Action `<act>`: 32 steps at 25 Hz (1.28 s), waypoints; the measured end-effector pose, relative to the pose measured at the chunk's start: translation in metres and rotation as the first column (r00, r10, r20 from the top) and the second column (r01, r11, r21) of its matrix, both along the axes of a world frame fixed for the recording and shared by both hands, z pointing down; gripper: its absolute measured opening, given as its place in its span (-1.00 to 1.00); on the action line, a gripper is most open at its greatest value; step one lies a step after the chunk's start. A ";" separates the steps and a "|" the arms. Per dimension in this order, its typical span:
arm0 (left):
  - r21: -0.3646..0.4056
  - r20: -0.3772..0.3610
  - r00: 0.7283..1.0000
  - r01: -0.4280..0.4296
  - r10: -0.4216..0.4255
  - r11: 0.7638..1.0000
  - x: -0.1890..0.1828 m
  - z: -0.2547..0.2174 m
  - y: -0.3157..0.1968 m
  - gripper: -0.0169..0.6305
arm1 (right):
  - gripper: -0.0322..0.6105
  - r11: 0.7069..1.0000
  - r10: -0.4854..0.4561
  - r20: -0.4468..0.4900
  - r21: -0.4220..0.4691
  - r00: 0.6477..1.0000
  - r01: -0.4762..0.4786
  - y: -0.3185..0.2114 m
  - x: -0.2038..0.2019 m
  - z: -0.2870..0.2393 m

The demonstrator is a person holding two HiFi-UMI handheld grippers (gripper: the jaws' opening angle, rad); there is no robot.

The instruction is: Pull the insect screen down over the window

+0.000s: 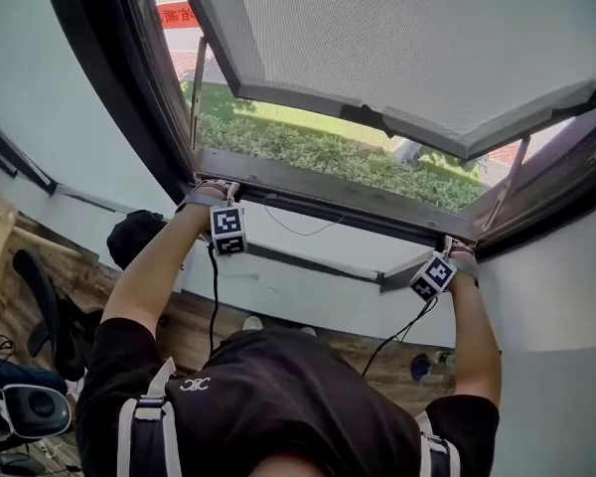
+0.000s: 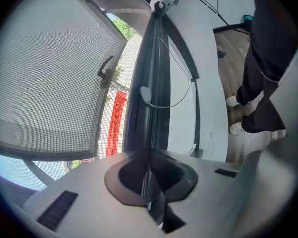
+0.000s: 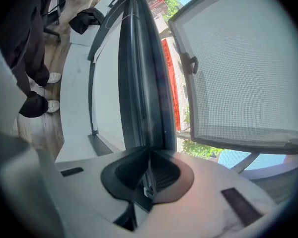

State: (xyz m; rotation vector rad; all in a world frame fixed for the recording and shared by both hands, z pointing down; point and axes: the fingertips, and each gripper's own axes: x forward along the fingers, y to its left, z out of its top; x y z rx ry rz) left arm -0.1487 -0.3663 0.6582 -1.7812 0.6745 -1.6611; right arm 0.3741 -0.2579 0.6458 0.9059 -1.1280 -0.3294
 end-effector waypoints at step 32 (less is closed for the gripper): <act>0.031 0.056 0.998 0.018 -0.020 0.999 0.004 0.007 -0.007 -0.85 | -0.84 0.999 0.033 -0.074 -0.029 0.997 -0.035 -0.002 0.002 0.009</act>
